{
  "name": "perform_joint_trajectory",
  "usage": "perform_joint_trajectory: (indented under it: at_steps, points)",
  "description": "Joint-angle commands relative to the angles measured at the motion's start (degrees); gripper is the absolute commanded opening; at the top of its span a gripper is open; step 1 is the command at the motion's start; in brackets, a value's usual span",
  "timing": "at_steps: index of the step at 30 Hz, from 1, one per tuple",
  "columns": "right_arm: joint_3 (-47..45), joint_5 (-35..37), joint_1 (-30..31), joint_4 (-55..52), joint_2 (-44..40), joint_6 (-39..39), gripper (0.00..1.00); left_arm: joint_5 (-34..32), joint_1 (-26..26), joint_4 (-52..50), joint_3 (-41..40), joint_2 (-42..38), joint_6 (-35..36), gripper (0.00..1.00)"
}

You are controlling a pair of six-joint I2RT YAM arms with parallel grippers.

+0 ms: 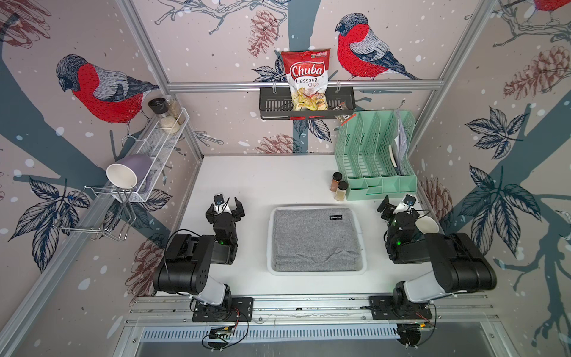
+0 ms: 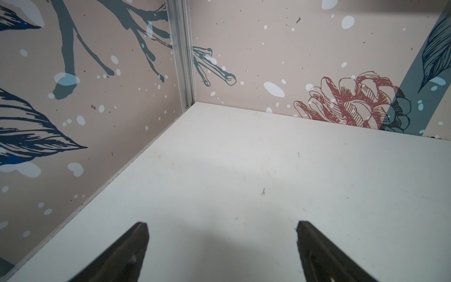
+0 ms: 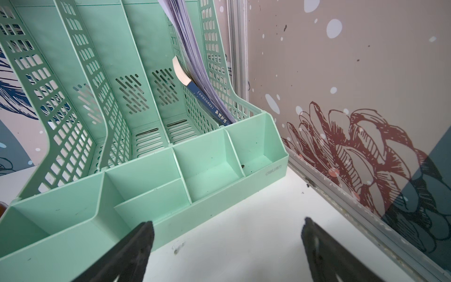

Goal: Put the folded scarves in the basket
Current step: Reset both arms

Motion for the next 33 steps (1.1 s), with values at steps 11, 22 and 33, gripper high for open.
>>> perform_joint_trajectory:
  at_steps: [11,22,33]
  points:
    - [0.1,-0.2,0.0,0.5,-0.2,0.5,1.00,0.4,0.3,0.9,0.1,-0.2,0.1,0.98]
    - [0.1,-0.3,0.0,0.5,-0.2,0.5,1.00,0.4,0.3,0.9,0.1,-0.2,0.2,0.98]
    - [0.0,-1.6,-0.7,0.2,-0.5,0.8,1.00,0.5,0.3,0.8,0.1,-0.2,0.2,0.98]
